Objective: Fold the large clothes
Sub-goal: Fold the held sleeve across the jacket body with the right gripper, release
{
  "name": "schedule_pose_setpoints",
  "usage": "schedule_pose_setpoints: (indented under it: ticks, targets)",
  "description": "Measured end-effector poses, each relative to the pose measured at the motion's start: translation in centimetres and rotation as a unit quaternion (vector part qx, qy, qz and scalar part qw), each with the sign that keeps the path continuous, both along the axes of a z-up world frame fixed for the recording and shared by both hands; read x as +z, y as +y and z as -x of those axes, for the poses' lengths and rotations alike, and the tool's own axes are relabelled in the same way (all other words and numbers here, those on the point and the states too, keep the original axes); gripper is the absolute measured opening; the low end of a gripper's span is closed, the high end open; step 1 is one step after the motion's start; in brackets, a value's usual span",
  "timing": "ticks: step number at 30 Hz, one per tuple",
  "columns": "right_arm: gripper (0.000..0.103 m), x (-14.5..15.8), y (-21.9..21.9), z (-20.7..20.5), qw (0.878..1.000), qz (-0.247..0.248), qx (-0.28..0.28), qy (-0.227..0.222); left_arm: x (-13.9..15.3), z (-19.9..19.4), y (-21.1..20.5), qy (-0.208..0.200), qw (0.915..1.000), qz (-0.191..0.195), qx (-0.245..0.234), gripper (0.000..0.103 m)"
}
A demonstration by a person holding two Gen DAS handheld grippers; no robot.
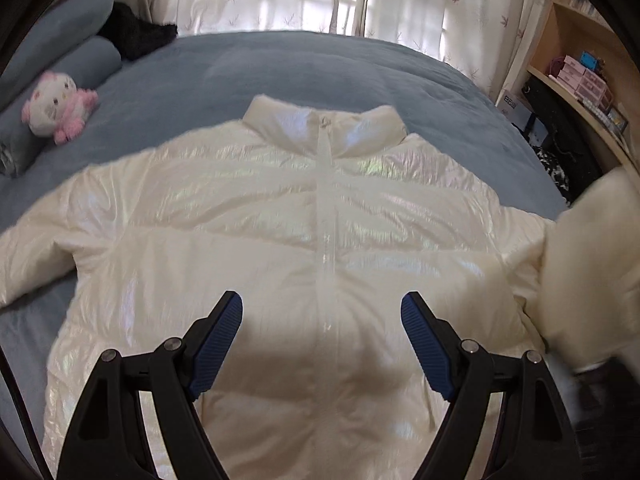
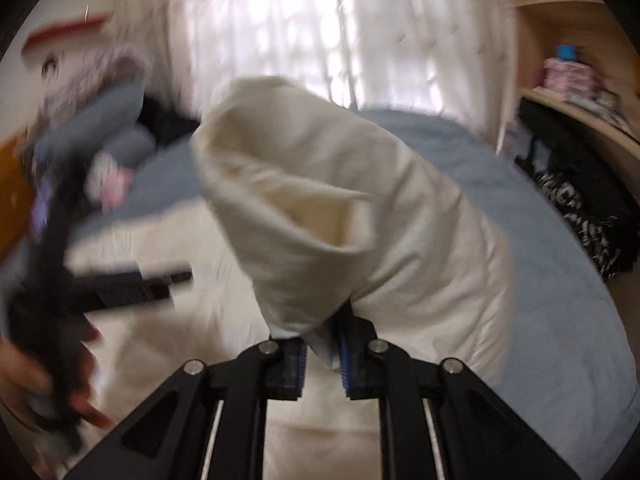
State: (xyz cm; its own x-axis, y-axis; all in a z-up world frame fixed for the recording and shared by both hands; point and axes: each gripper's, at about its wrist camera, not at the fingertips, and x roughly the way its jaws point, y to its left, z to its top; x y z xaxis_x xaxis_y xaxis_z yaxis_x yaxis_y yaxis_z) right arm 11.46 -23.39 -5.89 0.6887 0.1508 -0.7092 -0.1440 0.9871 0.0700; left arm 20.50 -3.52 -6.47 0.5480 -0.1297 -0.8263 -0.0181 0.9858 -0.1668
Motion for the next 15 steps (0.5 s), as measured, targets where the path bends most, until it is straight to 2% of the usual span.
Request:
schedule_pose_setpoints:
  ticks: [3, 5, 7, 11, 14, 15]
  targets:
    - [0.021, -2.6, 1.2, 0.3, 0.998, -0.009, 0.024, 0.05, -0.7, 0.3, 1.3, 0.023, 0.9985, 0.05, -0.007, 0.08]
    - [0.024, -3.5, 1.1, 0.7, 0.997, -0.008, 0.032, 0.07, -1.3, 0.4, 2.1, 0.042, 0.994, 0.1, -0.012, 0.08]
    - [0.025, -3.4, 0.8, 1.6, 0.997, -0.006, 0.035, 0.07, -1.9, 0.4, 2.5, 0.057, 0.9887, 0.138, -0.017, 0.08]
    - [0.033, -3.1, 0.2, 2.8, 0.997, 0.017, 0.032, 0.071, -3.1, 0.2, 2.2, 0.086, 0.978, 0.188, -0.03, 0.081]
    - [0.049, -2.8, 1.5, 2.7, 0.997, 0.052, 0.018, 0.061, -3.7, 0.4, 1.5, 0.102, 0.9695, 0.219, -0.039, 0.081]
    - [0.054, -2.9, 3.1, 2.2, 0.996, 0.059, 0.016, 0.059, -3.8, 0.5, 1.2, 0.103, 0.9674, 0.227, -0.045, 0.081]
